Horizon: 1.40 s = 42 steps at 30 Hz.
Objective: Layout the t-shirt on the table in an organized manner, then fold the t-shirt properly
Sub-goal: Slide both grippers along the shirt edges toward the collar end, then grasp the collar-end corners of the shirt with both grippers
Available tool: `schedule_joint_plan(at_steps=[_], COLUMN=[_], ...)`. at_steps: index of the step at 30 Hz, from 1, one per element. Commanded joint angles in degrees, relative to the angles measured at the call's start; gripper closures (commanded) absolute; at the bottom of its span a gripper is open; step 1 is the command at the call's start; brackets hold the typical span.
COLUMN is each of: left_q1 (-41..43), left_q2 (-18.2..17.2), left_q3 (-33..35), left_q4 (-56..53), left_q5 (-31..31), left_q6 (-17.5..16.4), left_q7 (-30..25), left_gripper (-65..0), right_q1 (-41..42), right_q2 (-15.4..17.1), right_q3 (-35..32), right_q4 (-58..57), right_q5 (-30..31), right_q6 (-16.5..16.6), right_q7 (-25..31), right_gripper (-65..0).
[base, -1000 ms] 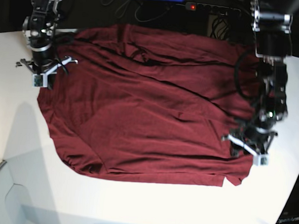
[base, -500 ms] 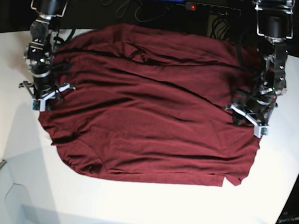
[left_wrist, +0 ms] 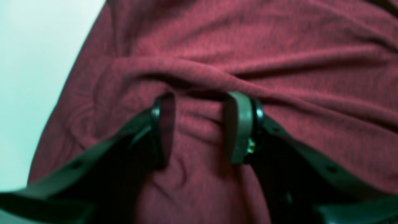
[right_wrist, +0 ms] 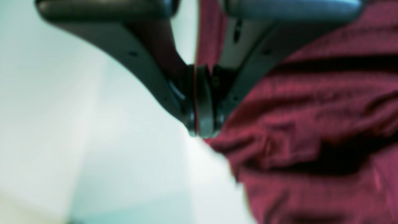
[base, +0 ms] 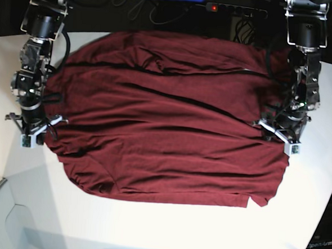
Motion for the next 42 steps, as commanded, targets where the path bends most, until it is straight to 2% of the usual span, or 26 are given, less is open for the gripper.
schedule_joint_plan(at_steps=[1,5,8,12,21,24,30,37,42], left_q1=[-0.8,0.5,2.9,7.4,22.7,28.8,40.8,49.0,49.4], left_q2=[-0.4,0.0,0.0,-0.3,0.3,1.1,4.6,5.1,4.9], left_q3=[-0.1,-0.1,-0.1,-1.9,-10.0,-11.7,-16.6,-21.2,-27.3], left_q4=[2.0,10.0,17.3,26.1,37.3,40.4,43.7,43.2,40.4], left_q5=[-0.1,-0.1,-0.1,-0.1,-0.1,-0.1,-0.1,-0.1,-0.1], left_q6=[0.2,0.3,0.6,0.6,0.3,0.2,0.1,0.0,0.0], left_q7=[0.0,0.6,0.6,0.7,0.8,0.8,0.7,0.6,0.6], left_gripper=[-26.2,-26.2,-26.2,-26.2,-26.2,-26.9,-40.9,-41.2,-41.3], right_q1=[1.0,-3.9,-9.0,-16.3,-29.7,-31.3,-32.4,-32.8,-32.9], right_q2=[0.8,0.5,0.4,-2.2,-9.4,-10.1,-10.1,-11.6,-11.7], right_q3=[0.1,0.2,0.2,0.6,1.4,1.4,1.4,1.4,1.3], right_q4=[2.9,11.7,17.9,26.2,35.5,35.8,35.9,35.9,35.7], right_q5=[0.4,0.5,0.7,0.7,0.7,0.7,0.7,0.7,0.7], right_q6=[-0.2,-0.2,-0.2,-0.2,-0.2,-0.2,-0.2,-0.2,-0.2], right_q7=[1.7,1.6,-1.4,-7.3,-7.9,-7.9,-7.9,-7.9,-7.9], right_gripper=[0.0,0.0,-0.3,-6.9,-22.2,-23.4,-23.3,-23.3,-23.3])
